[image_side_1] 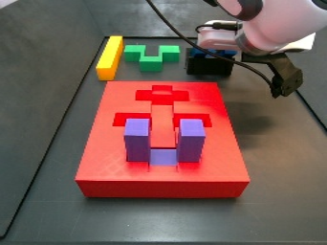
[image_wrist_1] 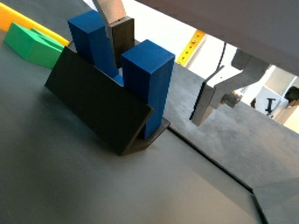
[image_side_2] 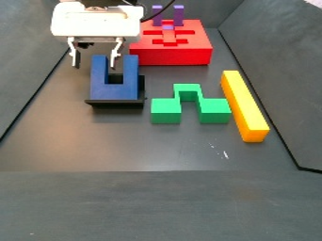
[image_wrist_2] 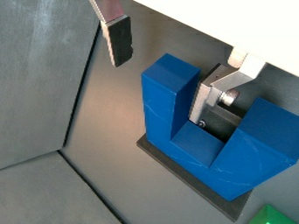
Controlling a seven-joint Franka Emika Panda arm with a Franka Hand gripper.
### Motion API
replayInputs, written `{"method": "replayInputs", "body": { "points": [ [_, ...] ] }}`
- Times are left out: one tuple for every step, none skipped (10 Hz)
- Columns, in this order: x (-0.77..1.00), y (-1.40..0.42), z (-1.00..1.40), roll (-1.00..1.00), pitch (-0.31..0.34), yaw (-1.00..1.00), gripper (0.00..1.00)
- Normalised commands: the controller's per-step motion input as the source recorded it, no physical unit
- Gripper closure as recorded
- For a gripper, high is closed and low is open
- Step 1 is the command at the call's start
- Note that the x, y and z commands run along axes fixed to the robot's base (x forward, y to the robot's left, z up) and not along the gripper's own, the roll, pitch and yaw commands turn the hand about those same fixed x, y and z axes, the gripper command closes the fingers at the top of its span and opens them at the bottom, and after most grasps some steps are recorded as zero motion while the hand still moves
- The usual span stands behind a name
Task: Pick up the blue object. Move up. Place the blue object on the fixture. Regrasp the blue object. Move to above the board. Insert the blue object.
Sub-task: Regrasp the blue object.
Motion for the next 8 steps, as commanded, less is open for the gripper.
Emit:
{"method": "replayInputs", "body": {
  "points": [
    [0.0, 0.0, 0.0, 0.0, 0.0, 0.0, 1.0],
    [0.0, 0.0, 0.0, 0.0, 0.0, 0.0, 1.0],
    [0.0, 0.0, 0.0, 0.0, 0.0, 0.0, 1.0],
    [0.0, 0.0, 0.0, 0.0, 0.0, 0.0, 1.0],
    [0.0, 0.0, 0.0, 0.0, 0.0, 0.0, 1.0],
    [0.0, 0.0, 0.0, 0.0, 0.0, 0.0, 1.0],
    [0.0, 0.0, 0.0, 0.0, 0.0, 0.0, 1.0],
    [0.0, 0.0, 0.0, 0.0, 0.0, 0.0, 1.0]
  ]
}}
